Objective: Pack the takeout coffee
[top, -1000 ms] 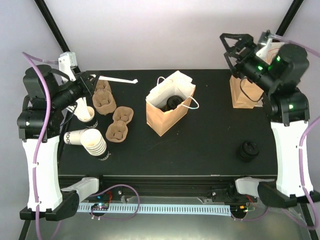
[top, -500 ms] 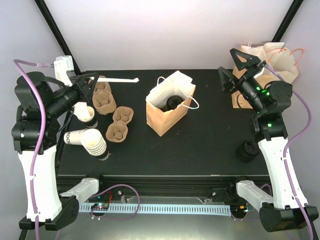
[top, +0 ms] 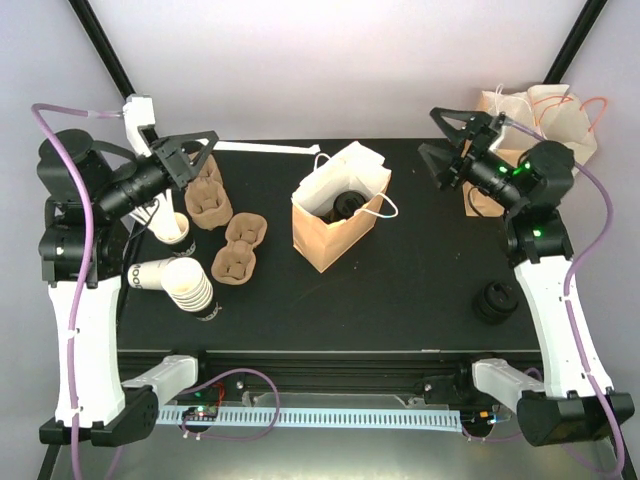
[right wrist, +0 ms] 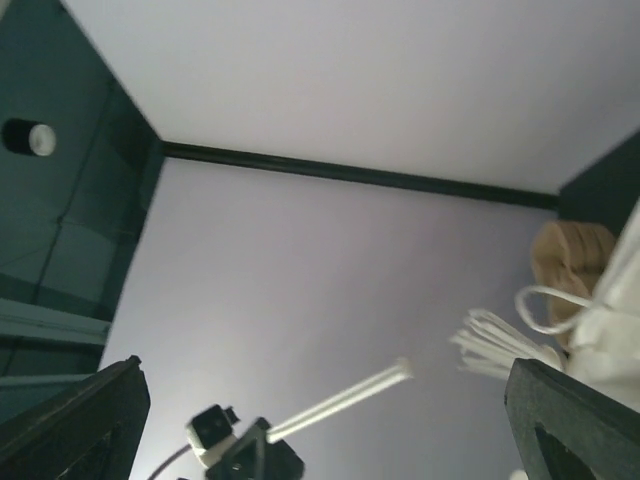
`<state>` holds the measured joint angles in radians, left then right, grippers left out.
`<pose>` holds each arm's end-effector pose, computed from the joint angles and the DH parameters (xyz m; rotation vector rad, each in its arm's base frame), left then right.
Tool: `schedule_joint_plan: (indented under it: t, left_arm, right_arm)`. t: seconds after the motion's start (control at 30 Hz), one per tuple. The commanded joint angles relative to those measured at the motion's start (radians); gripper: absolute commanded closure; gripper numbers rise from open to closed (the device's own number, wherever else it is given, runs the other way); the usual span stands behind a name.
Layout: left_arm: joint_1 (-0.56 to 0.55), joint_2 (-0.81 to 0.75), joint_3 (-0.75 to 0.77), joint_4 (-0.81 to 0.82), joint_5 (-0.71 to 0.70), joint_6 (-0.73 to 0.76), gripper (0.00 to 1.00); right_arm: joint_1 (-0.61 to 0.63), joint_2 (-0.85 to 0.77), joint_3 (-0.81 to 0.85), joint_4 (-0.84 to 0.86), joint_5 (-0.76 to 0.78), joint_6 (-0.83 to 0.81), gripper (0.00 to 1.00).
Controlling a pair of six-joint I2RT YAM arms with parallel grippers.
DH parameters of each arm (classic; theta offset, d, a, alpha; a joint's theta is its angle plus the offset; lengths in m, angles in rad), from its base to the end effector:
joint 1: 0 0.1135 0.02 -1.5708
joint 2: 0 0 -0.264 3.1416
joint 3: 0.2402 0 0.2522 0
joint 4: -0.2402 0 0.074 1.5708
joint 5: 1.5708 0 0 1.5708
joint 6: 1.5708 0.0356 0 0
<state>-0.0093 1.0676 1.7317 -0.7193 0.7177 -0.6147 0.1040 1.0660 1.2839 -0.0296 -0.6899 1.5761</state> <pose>0.1491 -0.0248 0.5374 0.0660 1.7184 -1.0493 0.2147 0.0452 0.4751 0.5503 1.6256 1.7943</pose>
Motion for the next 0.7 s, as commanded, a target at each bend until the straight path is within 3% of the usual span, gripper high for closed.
schedule_joint_plan:
  t: [0.0, 0.23, 0.43, 0.67]
  left_arm:
    - [-0.007, 0.023, -0.032, 0.203, 0.125, -0.146, 0.98]
    - [-0.056, 0.055, -0.061, 0.159, 0.111, -0.041, 0.98]
    - [-0.211, 0.044, -0.167, 0.130, -0.056, 0.041, 0.98]
    - [-0.307, 0.083, -0.209, 0.093, -0.266, 0.135, 0.98]
  right_arm:
    - [-0.007, 0.062, -0.005, -0.122, -0.152, -0.093, 0.00]
    - [-0.009, 0.102, 0.028, -0.301, -0.125, -0.342, 0.00]
    - [-0.024, 0.129, 0.050, -0.416, -0.065, -0.446, 0.00]
    - [-0.051, 0.190, 0.124, -0.468, -0.057, -0.532, 0.00]
